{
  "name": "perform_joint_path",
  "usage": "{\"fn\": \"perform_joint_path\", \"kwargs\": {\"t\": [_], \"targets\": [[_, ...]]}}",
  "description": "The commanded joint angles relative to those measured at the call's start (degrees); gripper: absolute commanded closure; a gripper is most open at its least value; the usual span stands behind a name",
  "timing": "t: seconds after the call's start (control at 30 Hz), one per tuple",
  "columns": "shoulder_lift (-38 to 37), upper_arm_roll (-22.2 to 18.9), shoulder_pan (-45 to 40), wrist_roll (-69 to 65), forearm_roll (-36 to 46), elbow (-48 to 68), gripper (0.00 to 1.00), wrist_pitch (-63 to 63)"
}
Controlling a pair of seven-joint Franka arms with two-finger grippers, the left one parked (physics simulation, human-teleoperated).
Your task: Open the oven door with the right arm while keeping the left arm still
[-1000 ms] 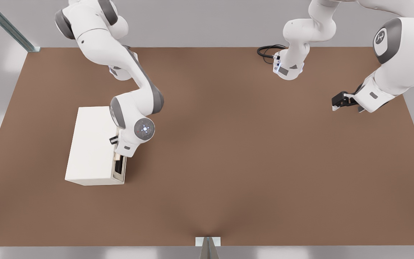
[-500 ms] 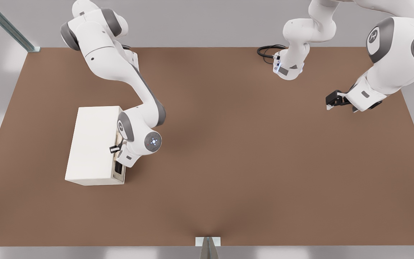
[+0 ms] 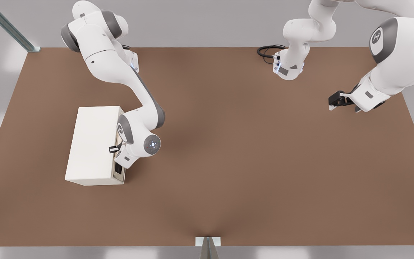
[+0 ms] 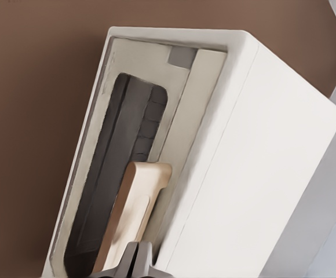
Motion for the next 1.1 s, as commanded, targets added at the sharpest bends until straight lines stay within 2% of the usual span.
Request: {"fn": "perform_joint_path", "kwargs": {"t": [0.0,0.63,0.77,0.8,0.83,0.87,0.97,1.0,1.07], "targets": [[0.25,0.00,-0.01,4.16,0.06,0.04,0.79,0.01],[0.95,0.00,0.43,4.33,0.59,0.56,0.79,-0.60],[0.95,0.52,1.83,4.95,2.78,3.90,0.79,-2.18],[0.95,0.52,1.92,4.77,4.28,4.52,0.67,-2.27],[0.77,0.44,-0.71,2.06,10.87,6.36,0.00,-2.18],[0.69,0.00,-0.98,0.38,14.56,9.08,0.00,-4.20],[0.33,0.00,-10.64,-10.34,26.95,20.95,0.00,-18.17],[-0.71,0.17,-13.54,-13.59,28.19,22.98,0.00,-20.64],[-12.58,-1.32,-17.24,-14.03,27.66,19.03,0.00,-21.78]]}}
